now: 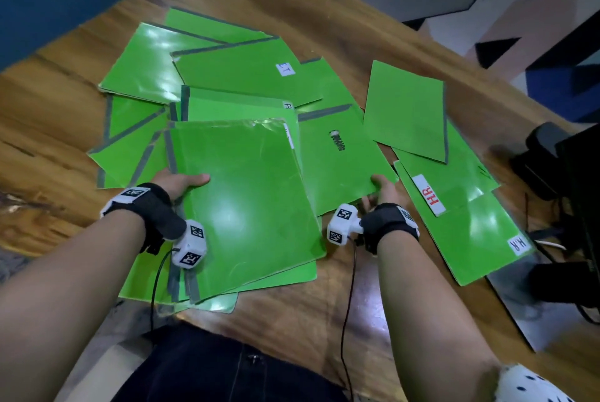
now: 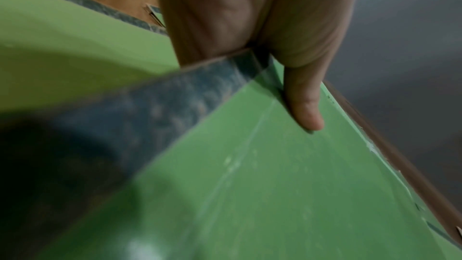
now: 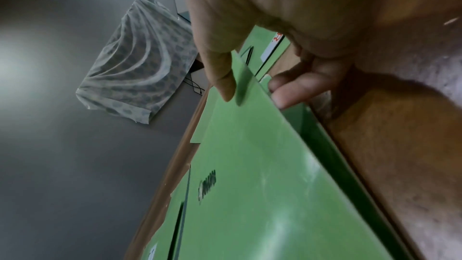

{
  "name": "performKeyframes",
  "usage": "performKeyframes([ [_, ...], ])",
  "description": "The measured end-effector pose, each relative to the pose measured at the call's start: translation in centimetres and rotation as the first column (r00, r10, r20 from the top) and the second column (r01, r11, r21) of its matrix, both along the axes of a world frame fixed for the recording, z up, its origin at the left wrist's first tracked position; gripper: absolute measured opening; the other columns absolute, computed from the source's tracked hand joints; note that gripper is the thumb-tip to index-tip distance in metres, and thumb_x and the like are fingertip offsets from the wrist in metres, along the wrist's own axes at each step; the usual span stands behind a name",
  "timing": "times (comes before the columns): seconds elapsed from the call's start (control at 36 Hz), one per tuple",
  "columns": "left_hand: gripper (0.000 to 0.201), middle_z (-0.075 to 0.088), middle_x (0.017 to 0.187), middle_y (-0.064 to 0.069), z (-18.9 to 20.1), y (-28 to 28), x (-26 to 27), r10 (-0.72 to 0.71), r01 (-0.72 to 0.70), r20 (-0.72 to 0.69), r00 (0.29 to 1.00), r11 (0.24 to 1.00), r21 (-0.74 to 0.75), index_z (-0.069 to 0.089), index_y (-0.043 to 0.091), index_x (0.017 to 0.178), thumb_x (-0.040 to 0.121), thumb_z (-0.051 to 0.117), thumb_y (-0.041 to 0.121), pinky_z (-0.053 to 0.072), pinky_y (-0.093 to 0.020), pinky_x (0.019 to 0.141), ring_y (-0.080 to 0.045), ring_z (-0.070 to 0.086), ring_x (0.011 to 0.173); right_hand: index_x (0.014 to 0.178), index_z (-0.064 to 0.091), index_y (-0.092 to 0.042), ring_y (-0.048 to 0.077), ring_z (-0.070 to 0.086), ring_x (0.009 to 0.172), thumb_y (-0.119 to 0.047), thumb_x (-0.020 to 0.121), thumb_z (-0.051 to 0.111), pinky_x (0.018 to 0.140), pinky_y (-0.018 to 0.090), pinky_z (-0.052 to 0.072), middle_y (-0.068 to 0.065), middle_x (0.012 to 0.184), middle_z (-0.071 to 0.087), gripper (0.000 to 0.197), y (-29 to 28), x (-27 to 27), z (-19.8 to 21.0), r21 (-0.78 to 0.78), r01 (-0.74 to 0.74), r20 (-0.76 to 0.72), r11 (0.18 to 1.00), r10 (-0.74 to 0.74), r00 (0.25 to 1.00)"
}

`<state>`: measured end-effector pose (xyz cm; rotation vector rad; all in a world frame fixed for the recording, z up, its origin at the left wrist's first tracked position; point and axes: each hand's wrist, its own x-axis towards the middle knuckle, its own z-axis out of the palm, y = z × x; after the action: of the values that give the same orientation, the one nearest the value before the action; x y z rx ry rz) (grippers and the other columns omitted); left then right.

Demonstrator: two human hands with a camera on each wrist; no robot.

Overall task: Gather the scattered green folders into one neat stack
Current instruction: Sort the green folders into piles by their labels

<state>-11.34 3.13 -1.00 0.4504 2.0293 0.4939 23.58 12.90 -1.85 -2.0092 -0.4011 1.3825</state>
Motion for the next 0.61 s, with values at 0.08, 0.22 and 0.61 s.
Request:
performKeyframes([
  [0.08, 0.092, 0.047, 0.134, -0.024, 0.0, 0.5, -0.2, -0.026, 0.026, -0.007, 1.0, 0.999, -0.033, 0.029, -0.006, 0.142, 0.077, 0.072, 0.043, 0.042, -0.045, 0.099, -0.039, 0.048, 0.118, 0.098, 0.052, -0.016, 0.01, 0.036, 0.046, -0.04, 0.084, 0.063, 0.043, 0.022, 0.034, -0.002, 0.06, 0.037, 0.03, 0.5, 0.3, 0.2, -0.035, -0.05, 0.024, 0.998, 0.051, 0.998],
  [0.22, 0.091, 0.049, 0.131, -0.023, -0.1, 0.7, -0.2, -0.039, 0.039, -0.002, 0.999, 0.998, -0.057, 0.029, -0.005, 0.141, 0.076, 0.072, 0.041, 0.041, -0.045, 0.1, -0.039, 0.048, 0.117, 0.129, 0.047, -0.01, 0.019, 0.038, 0.055, -0.041, 0.087, 0.059, 0.049, 0.033, 0.032, 0.004, 0.067, 0.037, 0.054, 1.1, -0.6, 0.2, -0.126, -0.211, 0.048, 0.969, 0.219, 0.975],
  [0.61, 0.094, 0.043, 0.138, -0.025, 0.1, 0.6, -0.1, -0.053, 0.054, 0.023, 0.998, 0.997, -0.054, 0.024, -0.004, 0.144, 0.076, 0.073, 0.04, 0.038, -0.047, 0.104, -0.04, 0.044, 0.123, 0.13, 0.05, -0.009, 0.027, 0.057, 0.091, -0.043, 0.082, 0.063, 0.081, 0.034, 0.046, 0.012, 0.111, 0.057, 0.06, 1.4, -2.4, 0.1, -0.179, -0.261, 0.113, 0.948, 0.283, 0.952],
])
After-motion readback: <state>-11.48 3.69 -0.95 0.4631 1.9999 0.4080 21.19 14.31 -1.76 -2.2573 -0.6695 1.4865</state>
